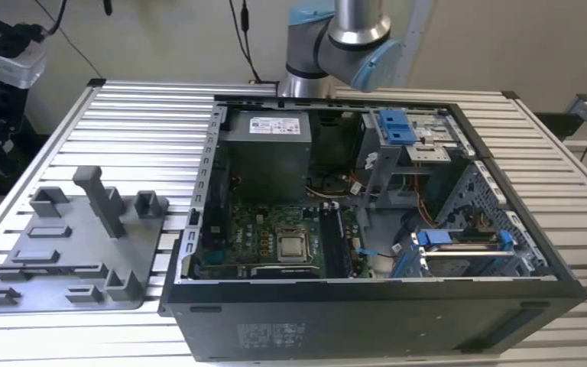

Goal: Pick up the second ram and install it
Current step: 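Pick up the second ram and move it above second insertion slot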

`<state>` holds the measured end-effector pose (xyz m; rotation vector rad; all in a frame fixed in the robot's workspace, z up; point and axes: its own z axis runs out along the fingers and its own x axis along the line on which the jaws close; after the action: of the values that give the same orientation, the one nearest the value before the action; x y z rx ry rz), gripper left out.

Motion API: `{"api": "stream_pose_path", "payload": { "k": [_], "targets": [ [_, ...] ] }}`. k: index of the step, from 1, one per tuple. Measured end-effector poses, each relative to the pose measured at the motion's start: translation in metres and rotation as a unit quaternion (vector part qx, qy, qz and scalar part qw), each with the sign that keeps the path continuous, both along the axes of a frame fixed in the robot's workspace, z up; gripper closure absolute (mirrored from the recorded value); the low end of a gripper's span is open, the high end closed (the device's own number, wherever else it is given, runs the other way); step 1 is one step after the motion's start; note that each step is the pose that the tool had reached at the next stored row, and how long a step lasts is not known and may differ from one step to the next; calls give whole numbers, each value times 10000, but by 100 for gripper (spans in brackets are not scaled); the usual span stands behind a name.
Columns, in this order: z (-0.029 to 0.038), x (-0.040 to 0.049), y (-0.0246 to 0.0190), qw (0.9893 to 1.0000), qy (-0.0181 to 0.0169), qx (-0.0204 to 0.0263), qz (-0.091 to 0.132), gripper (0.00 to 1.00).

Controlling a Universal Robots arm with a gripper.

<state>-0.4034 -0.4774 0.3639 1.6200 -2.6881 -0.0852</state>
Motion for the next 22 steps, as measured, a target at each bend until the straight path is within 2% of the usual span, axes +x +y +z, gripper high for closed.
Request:
{"api": "stream_pose_path", "payload": {
  "k": [3,6,10,14,16,18,22],
  "targets": [
    [-3,0,0,9996,0,0,272,89],
    [-9,0,0,9985,-1,0,551,89],
    [-23,0,0,9960,-13,-1,898,89],
    [-46,-1,0,9934,-50,4,1150,89],
    [-55,-3,-1,9923,-79,24,1238,89],
    [-59,-3,0,9915,-88,37,1295,89],
    [-60,-3,-1,9914,-89,38,1305,89]
  ]
}}
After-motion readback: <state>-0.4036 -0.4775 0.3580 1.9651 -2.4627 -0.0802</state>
